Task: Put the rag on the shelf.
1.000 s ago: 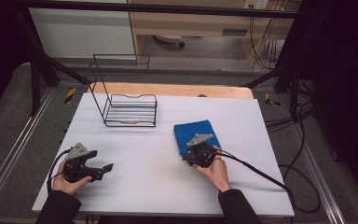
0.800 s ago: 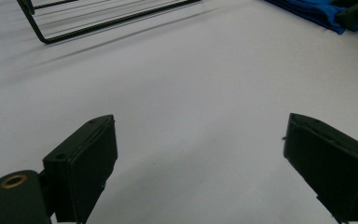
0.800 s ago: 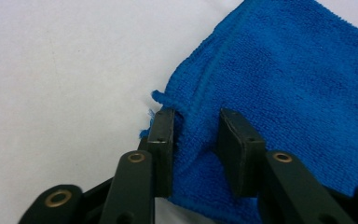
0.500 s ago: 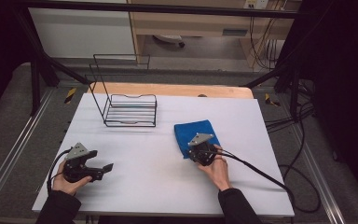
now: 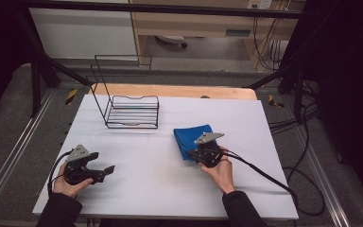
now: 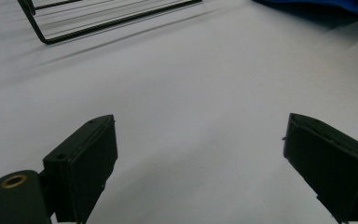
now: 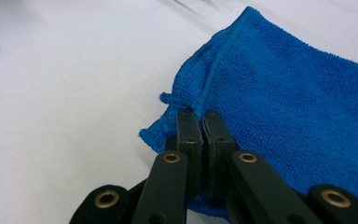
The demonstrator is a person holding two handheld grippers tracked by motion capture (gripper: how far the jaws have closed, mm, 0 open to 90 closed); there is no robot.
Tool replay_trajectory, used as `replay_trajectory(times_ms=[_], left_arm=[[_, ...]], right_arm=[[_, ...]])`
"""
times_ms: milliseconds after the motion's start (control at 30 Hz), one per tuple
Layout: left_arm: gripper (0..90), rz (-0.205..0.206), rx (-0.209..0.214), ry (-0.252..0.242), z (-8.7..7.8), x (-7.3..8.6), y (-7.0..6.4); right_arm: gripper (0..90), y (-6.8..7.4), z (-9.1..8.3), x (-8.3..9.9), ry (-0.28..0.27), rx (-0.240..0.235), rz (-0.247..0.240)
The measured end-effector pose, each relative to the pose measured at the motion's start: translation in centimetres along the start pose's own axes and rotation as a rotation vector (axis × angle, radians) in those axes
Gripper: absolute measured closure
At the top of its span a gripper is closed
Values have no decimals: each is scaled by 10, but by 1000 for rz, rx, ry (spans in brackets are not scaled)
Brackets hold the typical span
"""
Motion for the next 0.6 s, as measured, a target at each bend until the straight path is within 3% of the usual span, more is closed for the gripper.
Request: replay_trajectory(times_ms=[233,600], left_arm=[[99,-1,-5,0,0,0,0],[97,-3,-12,1,-1,0,1]], right_arm=[[880,19,1,-10,-13,-49,9],[879,65,20,-30,-34,-151,-2]])
Point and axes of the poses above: each handheld gripper's, and its own axes: z roughly forward along the jaws, x roughly out of its underside, y roughly to its left, the point moved 6 cm from there along z, roughly forward along the jaws, and after that the axes turned 8 degrees about -z, right-handed, at the moved point
